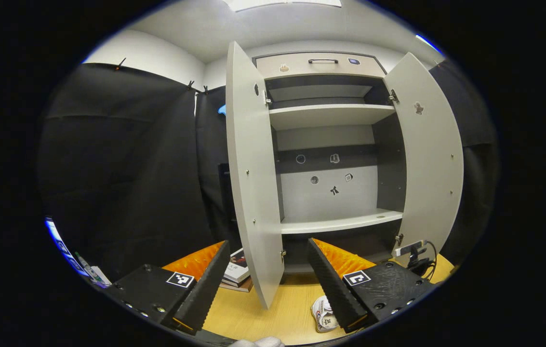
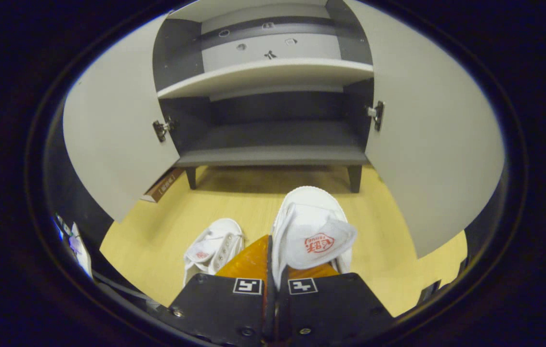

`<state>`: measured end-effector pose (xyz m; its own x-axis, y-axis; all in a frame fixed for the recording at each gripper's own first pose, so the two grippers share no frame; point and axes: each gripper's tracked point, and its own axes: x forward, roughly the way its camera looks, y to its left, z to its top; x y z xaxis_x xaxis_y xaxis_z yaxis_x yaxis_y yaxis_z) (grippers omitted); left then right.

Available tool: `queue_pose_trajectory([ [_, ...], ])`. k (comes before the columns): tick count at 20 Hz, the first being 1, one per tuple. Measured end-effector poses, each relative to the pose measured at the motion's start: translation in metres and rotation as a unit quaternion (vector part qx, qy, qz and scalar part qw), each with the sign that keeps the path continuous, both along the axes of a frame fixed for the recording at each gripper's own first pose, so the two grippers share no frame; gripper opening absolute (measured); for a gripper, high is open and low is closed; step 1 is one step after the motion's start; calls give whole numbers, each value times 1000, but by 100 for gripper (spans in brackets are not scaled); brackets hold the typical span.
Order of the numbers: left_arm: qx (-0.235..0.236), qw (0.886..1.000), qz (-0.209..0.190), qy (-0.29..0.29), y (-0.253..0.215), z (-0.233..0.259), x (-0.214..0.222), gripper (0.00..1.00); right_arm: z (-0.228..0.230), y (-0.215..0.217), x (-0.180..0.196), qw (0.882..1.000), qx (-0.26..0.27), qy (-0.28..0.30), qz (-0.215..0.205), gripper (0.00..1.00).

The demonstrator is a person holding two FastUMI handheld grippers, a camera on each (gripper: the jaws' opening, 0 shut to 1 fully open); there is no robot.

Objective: Grab one shoe with the right hand and put it into the shoe cabinet, grab the other shoe with the left hand and put it into the shoe cabinet; then close the right door with the right hand and the left door with the left hand.

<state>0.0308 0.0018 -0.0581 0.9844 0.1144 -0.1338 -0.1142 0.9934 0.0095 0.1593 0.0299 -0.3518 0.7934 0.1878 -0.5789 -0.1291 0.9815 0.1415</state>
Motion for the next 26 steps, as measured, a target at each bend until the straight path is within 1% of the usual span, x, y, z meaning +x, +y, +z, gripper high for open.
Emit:
queue_pose_trajectory([
  [3,-3,1000,-11,-4,-2,-1,-4,96,56,-7,-4,999,6,-43,-6,7],
  [7,-9,1000,-22,-7,-4,-5,-10,96,128,-7,-5,995,2,-103,-2,6],
  [8,-9,1000,-22,-7,-3,-6,-11,100,145,-5,-3,993,2,-115,-1,7],
  [9,-10,1000,-22,-6,-2,-8,-12,96,162,-4,2,991,1,-130,-1,7],
  [12,-14,1000,-16,-8,2,-14,-14,96,213,0,21,984,-9,-176,3,7],
  [15,-11,1000,-9,-1,2,-21,-14,96,256,5,50,979,-9,-206,3,7],
  [16,-11,1000,-6,-1,3,-21,-14,100,268,6,62,977,-12,-214,5,7],
  [17,-11,1000,-2,-1,3,-20,-13,96,278,6,74,976,-17,-219,6,7],
  [19,-21,1000,-1,0,-1,-23,-10,96,294,5,100,973,-23,-228,3,7],
  [24,-17,1000,18,2,-5,-19,8,96,315,5,170,970,-43,-238,2,7],
  [26,-8,1000,26,2,-6,-16,15,96,313,10,201,972,-46,-230,4,7],
])
